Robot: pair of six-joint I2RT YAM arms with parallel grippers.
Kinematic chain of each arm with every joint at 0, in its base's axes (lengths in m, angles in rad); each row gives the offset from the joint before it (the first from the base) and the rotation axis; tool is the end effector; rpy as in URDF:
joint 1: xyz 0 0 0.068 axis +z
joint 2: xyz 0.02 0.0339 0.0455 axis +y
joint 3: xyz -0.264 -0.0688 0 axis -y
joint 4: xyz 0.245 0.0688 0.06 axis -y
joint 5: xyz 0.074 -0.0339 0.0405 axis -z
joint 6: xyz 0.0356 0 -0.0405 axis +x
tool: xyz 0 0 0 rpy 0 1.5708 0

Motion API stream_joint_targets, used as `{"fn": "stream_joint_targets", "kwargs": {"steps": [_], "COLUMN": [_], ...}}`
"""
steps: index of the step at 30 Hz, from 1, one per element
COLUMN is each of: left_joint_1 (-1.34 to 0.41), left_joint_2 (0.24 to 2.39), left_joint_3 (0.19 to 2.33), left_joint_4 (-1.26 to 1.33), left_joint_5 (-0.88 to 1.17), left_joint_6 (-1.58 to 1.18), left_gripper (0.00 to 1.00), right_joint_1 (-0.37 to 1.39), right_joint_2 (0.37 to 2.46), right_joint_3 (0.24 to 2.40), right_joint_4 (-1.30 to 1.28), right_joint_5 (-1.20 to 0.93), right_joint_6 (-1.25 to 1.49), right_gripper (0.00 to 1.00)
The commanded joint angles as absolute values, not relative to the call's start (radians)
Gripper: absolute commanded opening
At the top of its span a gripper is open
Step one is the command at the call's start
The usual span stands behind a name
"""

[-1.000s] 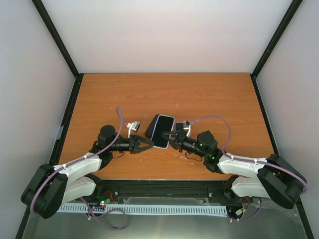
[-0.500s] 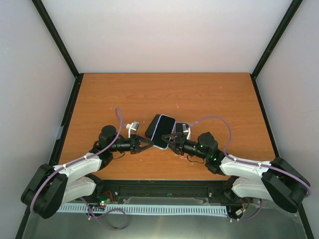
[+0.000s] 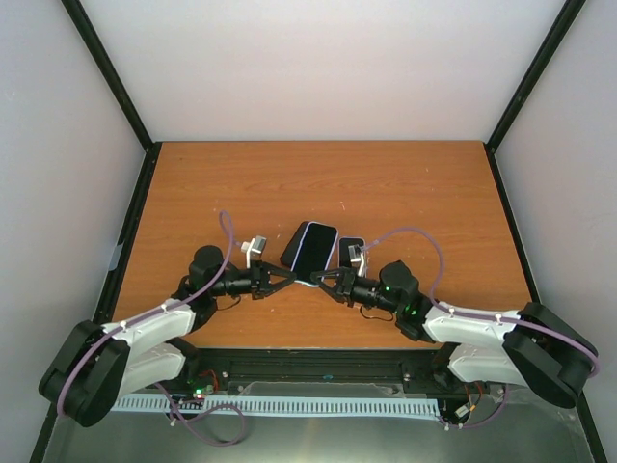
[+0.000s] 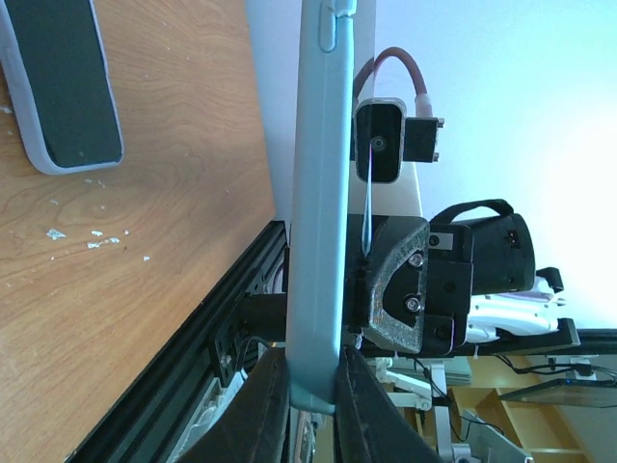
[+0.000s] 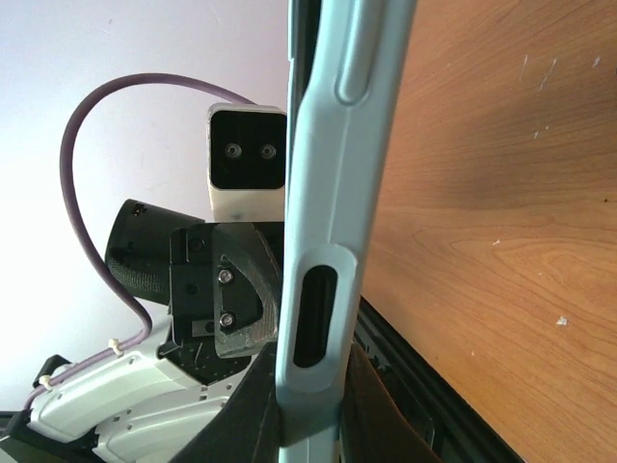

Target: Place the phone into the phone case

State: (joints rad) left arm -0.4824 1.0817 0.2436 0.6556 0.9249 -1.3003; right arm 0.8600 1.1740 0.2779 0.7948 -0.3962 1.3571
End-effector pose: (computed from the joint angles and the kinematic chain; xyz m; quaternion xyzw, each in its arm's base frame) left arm 0.1625 -0.1172 0.1872 -0.0117 0.7446 -0.6609 0.0930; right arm 0.1358 0.1788 0.1923 0.0511 0.7376 0.6534 0.1624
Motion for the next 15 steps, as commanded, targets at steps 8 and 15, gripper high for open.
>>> {"fn": "stream_joint_targets", "kwargs": {"steps": [8, 15], "left_joint_1": [-0.479, -0.478], "left_joint_2": [1.055, 1.099], "left_joint_3": [0.283, 0.360], "left_joint_4": [0.585, 0.484], "left_joint_5": [0.920, 0.952], "left_joint_6": [-1.169, -1.067], "left_gripper": [0.42, 0.34], "right_joint_1": [0.870, 0.870], "right_joint_2": [1.112, 1.139], "right_joint_3": [0.311, 0.335], "right_joint_4": [0.755, 0.723], "right_joint_5": [-0.423, -0.536], "right_joint_6": [1.302, 1.231], "right_gripper": [0.06, 0.10]}}
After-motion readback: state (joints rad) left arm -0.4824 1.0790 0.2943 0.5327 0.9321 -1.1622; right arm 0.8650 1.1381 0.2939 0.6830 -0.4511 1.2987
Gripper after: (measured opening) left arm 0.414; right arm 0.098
